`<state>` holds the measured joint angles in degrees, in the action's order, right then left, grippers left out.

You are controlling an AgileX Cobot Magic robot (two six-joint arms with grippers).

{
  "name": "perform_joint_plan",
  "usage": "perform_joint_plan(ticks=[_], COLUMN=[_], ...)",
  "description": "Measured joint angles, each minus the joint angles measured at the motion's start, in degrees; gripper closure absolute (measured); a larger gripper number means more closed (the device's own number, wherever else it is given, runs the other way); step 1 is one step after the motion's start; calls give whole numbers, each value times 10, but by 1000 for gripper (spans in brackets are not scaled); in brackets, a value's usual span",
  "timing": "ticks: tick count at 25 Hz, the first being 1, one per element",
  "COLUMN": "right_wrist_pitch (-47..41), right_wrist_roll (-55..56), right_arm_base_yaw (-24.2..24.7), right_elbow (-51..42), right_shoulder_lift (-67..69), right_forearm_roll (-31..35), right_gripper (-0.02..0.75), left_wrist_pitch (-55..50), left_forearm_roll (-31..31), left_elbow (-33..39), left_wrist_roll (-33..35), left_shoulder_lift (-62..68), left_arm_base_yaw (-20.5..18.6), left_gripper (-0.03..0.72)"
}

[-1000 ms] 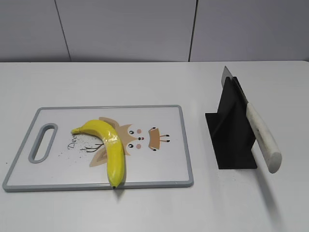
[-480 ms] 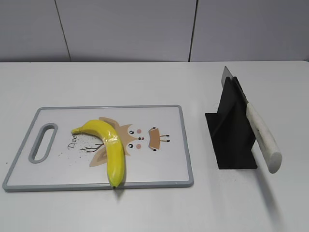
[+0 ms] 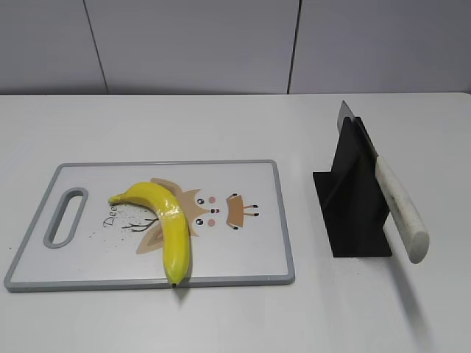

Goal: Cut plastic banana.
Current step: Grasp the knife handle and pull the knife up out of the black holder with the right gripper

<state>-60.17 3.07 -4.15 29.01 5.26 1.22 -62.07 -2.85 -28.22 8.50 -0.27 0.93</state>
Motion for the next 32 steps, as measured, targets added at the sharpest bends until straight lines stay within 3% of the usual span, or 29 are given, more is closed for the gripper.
perform_joint_plan(ticks=[12,17,24,32], right_wrist_pitch=[0,7,1,-36], right_wrist_roll=[4,16,107,117], right_arm_base_yaw=[-10,-82,-204,-231], right_elbow=[81,105,170,283], right_shoulder_lift=[236,298,405,548], right_forearm_roll=[46,54,-12,17], right_gripper=[223,223,223,223], left_wrist_pitch=[0,0,0,0], left_forearm_roll=[0,0,0,0], left_elbow=[0,0,0,0], left_wrist_roll=[0,0,0,0], left_shoulder_lift=[0,0,0,0], left_arm_base_yaw=[0,0,0,0], left_gripper=[198,198,198,198])
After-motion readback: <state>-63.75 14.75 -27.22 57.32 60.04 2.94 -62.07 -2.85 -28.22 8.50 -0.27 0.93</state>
